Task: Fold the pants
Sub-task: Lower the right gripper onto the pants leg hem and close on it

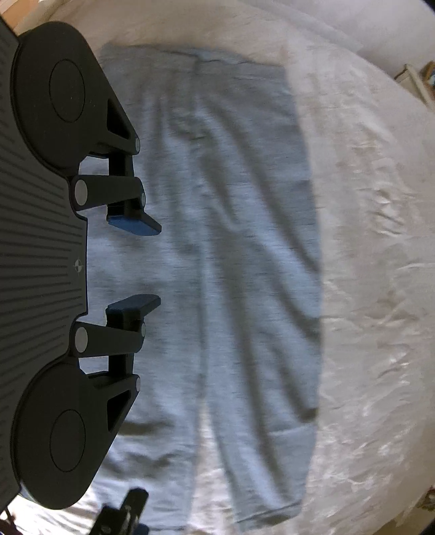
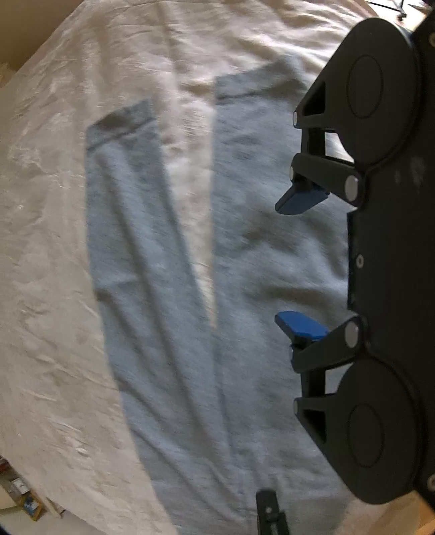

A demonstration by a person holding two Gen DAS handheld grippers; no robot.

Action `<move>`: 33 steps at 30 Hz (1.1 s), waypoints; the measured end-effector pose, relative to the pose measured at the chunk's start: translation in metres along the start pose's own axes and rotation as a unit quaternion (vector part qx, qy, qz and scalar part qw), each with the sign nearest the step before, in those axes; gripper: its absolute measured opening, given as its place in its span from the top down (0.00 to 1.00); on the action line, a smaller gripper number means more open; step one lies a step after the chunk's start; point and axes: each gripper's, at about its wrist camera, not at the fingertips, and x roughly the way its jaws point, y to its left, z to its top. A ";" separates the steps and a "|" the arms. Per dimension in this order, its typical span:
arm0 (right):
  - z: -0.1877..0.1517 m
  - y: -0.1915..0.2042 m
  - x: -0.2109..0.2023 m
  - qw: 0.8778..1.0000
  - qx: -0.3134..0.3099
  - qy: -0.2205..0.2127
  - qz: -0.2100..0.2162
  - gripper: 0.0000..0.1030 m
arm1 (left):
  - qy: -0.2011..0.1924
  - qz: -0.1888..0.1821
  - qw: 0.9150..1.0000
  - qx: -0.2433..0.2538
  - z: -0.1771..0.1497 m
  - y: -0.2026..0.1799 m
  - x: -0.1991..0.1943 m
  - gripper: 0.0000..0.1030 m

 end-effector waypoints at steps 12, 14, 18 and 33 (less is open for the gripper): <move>0.155 -0.075 0.062 0.996 0.082 -0.032 0.020 0.37 | -0.016 0.014 0.998 -0.056 0.075 -0.010 0.030 0.63; 0.165 -0.078 0.070 0.994 0.097 -0.032 0.025 0.37 | -0.012 0.016 0.998 -0.062 0.082 -0.010 0.038 0.63; 0.211 -0.080 0.113 0.988 0.148 -0.039 0.025 0.37 | -0.002 0.021 0.997 -0.069 0.090 -0.011 0.057 0.63; 0.245 -0.092 0.207 0.967 0.251 0.013 -0.047 0.96 | 0.021 0.021 0.997 -0.074 0.101 -0.003 0.098 0.63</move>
